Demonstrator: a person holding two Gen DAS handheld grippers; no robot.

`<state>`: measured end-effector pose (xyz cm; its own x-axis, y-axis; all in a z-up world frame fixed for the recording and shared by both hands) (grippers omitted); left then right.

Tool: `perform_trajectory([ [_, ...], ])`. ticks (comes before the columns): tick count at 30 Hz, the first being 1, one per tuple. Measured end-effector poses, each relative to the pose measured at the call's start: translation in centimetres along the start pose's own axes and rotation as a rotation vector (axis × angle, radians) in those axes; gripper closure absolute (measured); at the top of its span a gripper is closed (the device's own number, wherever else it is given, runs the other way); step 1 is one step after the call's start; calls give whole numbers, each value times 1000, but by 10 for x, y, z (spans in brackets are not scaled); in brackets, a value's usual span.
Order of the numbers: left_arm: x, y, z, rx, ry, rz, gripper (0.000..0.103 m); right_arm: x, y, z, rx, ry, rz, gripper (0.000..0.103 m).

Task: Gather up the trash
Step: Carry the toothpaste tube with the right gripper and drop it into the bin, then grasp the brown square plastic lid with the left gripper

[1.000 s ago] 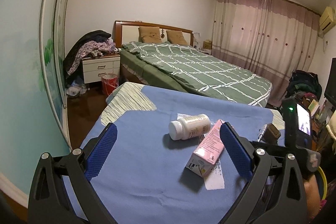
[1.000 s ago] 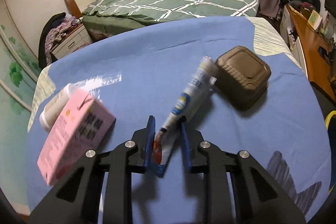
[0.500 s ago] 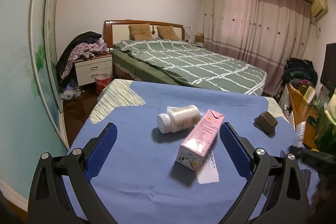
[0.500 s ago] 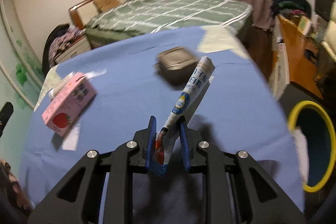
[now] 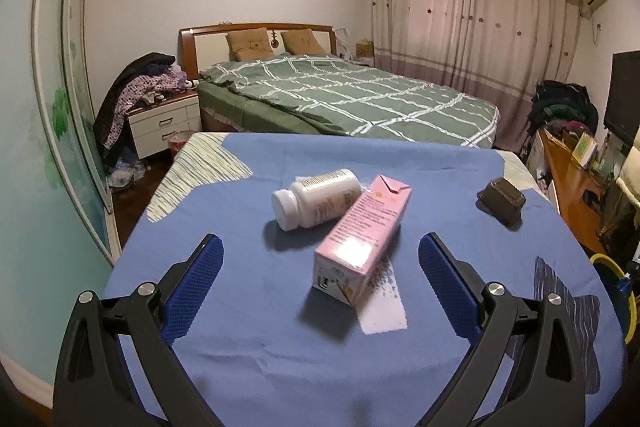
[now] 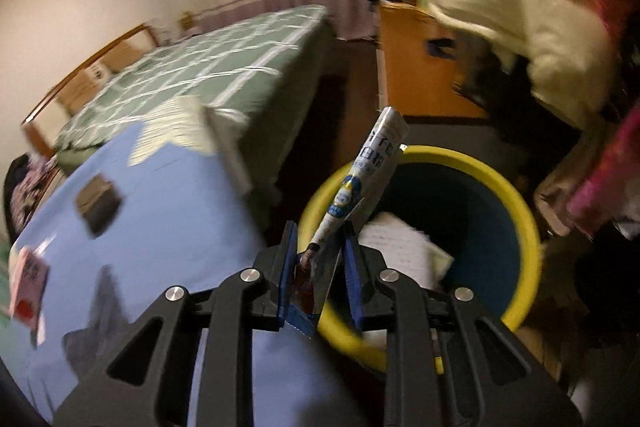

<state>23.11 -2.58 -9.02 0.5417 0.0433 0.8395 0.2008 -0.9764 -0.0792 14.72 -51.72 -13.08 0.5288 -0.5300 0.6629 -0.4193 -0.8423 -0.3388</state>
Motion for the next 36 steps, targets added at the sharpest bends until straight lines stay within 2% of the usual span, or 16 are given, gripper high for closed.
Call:
perform_trajectory([
  [1, -1, 2, -1, -7, -6, 6, 6, 1, 6, 1, -14, 0, 11, 78],
  [4, -2, 17, -4, -42, -17, 43, 6, 5, 25, 3, -43, 6, 44, 57],
  [5, -2, 22, -7, -48, -14, 58, 6, 5, 29, 2, -50, 11, 46, 54],
  [8, 0, 43, -14, -88, -14, 103, 6, 7, 33, 3, -36, 15, 60, 52],
  [16, 6, 114, -14, -219, -92, 188, 6, 5, 12, -1, 15, 42, 35, 45],
  [23, 15, 195, 21, -283, -134, 288, 6, 5, 13, -5, 59, 48, 44, 44],
  [26, 21, 222, 42, -274, -126, 309, 6, 4, 13, -5, 72, 44, 47, 44],
  [29, 27, 246, 71, -258, -153, 309, 6, 3, 13, -4, 81, 38, 47, 44],
  [36, 37, 278, 114, -248, -197, 327, 6, 5, 12, -3, 90, 37, 45, 43],
])
Point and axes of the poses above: each gripper's, at about its wrist camera, not at the fingertips, and z roughly the way its jaws point, y to its right, x to its top, the point moved 3 cm from there along z, roughly the way its jaws point, and after that the axes turned 13 degrees about x, right-handed, at the moved point
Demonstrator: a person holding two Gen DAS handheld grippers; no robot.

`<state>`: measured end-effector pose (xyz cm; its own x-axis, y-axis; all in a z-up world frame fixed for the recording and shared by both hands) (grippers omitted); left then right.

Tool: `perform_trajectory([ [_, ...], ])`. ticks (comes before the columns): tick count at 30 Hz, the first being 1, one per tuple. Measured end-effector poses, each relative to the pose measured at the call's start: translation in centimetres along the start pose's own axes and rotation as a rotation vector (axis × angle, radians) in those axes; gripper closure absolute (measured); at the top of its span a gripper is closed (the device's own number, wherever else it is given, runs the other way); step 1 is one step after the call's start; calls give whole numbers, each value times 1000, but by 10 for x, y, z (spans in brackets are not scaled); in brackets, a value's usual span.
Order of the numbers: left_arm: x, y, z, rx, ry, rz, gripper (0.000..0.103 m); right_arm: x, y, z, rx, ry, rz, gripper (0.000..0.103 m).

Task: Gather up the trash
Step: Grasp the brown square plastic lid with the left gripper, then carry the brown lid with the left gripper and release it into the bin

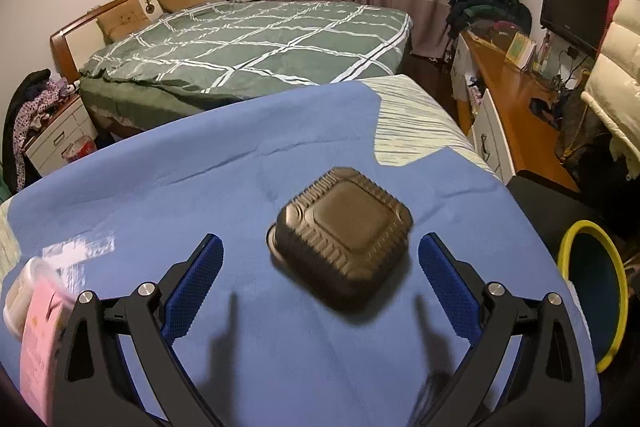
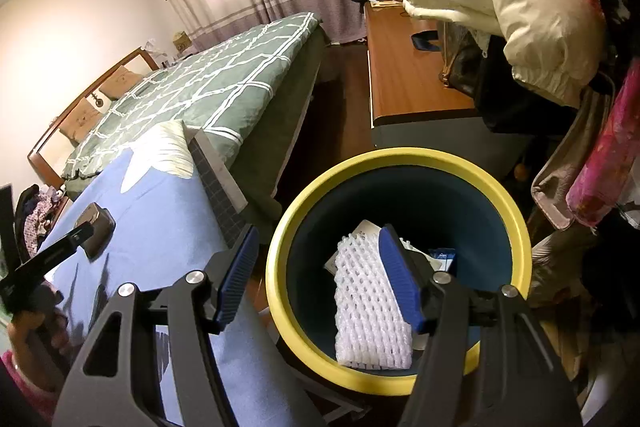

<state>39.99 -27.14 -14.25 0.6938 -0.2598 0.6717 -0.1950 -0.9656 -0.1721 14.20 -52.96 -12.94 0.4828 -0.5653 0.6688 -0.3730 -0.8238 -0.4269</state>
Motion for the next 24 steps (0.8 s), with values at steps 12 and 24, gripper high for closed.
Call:
perform_trajectory([
  [12, 10, 8, 28, -30, -43, 41, 24, 1, 1, 2, 5, -4, -1, 43],
  [24, 0, 40, -25, -126, -11, 85, 28, 2, 10, -12, 2, 14, -13, 43],
])
Point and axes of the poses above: each gripper's, at about its wrist camera, not at the fingertips, and z roughly the way its jaws point, y to its right, x to its top, the point moved 3 cm from there along z, roughly the way its jaws point, and after that the axes turned 13 degrees about x, right-handed, at the moved point
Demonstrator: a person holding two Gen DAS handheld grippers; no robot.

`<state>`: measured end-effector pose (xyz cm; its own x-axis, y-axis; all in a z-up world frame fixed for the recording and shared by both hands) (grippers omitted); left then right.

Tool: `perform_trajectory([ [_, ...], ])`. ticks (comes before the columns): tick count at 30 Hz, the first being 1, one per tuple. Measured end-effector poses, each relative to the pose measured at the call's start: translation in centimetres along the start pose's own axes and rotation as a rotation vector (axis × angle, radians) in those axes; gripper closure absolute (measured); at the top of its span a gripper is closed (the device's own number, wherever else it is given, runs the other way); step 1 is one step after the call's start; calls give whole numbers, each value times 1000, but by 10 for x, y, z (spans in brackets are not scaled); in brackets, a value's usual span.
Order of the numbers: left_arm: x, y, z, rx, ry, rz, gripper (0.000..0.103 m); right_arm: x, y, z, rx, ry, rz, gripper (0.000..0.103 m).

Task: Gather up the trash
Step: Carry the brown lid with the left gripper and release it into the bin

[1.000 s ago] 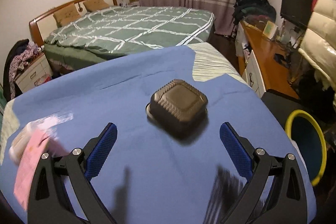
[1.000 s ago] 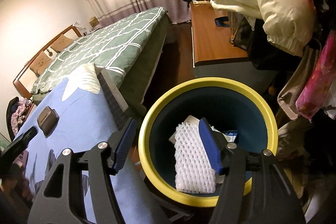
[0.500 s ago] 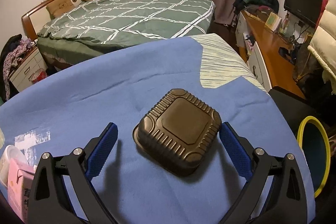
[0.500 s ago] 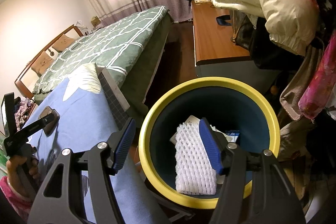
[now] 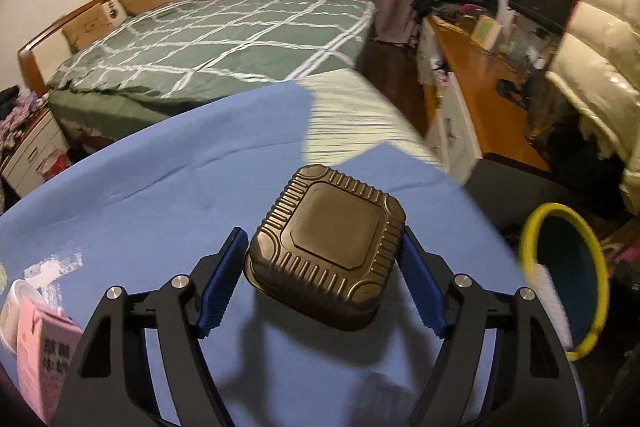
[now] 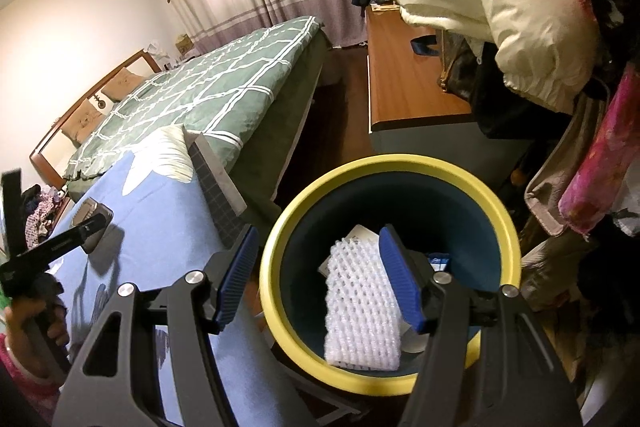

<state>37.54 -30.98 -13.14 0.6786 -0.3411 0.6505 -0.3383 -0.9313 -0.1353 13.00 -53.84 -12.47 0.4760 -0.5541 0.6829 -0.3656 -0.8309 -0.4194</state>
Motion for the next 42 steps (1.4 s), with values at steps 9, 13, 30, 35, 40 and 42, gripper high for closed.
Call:
perform_trajectory([
  [9, -9, 116, -63, -169, 23, 130, 28, -4, 29, -32, -63, 2, -61, 43],
  [13, -17, 173, -75, -242, 1, 196, 28, -12, 43, -48, -89, -5, -81, 43],
  [30, -33, 262, -67, -292, -54, 242, 11, -23, 56, -100, -147, 38, -105, 37],
  [35, -30, 199, -103, -262, 29, 166, 11, -22, 43, -93, -122, 28, -122, 37],
  [40, -43, 92, -158, -177, 143, 13, 11, -24, 9, -71, -43, -9, -164, 37],
  [42, -56, 43, -175, -132, 173, -55, 10, -28, -11, -60, 1, -29, -187, 37],
])
Point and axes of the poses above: each gripper's, at about its wrist camera, not at the fingertips, and z roughly the way its jaws point, y to its right, x to its top, the point moved 3 cm from there along z, roughly the way its jaws point, and after that the axes turned 13 degrees about x, right-handed, at the moved point
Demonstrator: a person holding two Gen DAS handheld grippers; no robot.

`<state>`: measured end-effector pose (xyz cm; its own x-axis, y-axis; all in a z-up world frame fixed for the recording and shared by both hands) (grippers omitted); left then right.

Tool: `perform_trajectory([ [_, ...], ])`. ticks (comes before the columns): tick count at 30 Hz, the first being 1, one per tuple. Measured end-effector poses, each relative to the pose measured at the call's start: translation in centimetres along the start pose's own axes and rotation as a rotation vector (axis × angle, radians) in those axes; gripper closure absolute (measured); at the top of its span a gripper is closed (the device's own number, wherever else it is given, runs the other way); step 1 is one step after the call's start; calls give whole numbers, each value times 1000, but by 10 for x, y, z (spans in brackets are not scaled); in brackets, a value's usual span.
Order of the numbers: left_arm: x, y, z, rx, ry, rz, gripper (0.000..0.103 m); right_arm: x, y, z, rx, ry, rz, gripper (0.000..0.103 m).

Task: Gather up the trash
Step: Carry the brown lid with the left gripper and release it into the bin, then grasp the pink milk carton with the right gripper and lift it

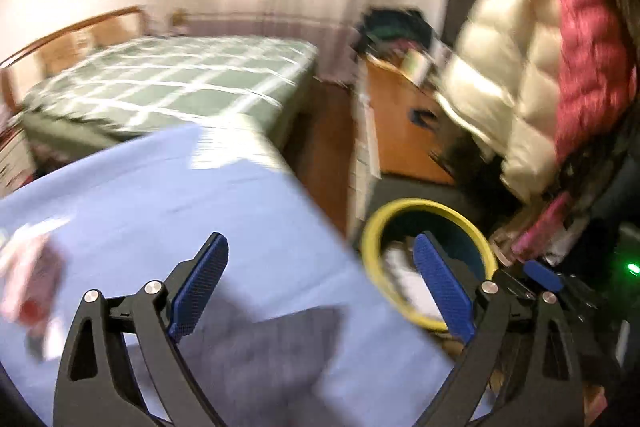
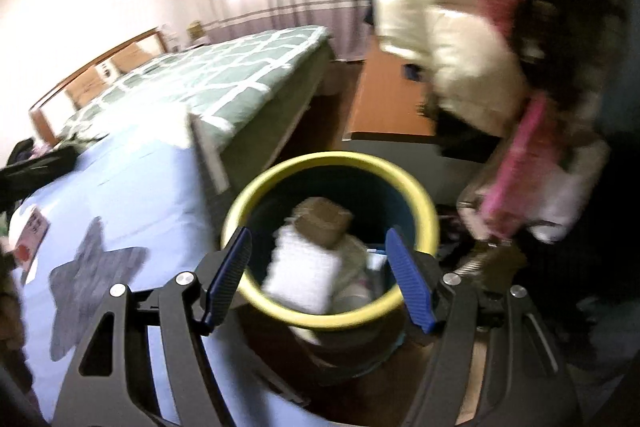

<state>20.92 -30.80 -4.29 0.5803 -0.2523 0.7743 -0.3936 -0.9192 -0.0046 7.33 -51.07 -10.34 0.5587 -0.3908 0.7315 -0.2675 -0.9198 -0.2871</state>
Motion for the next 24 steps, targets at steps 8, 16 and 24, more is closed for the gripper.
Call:
perform_trajectory([
  [8, -50, -208, -72, 378, 86, -285, 9, -8, -130, 45, 197, -50, -155, 37],
  [16, -107, -355, -96, 709, 102, -509, 9, -30, -271, 70, 391, -119, -295, 37],
  [24, -148, -403, -87, 776, 54, -609, 9, -56, -383, 95, 520, -181, -371, 36],
])
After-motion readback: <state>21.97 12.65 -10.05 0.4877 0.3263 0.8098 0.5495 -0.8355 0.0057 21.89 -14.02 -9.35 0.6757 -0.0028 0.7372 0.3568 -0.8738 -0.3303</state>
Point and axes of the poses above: each gripper's, at about its wrist camera, not at the fingertips, and z roughly the way its jaws point, y to its right, x to its top, the point moved 3 cm from there along z, roughly the way its jaws point, and after that the axes turned 13 degrees about x, right-handed, at the moved point
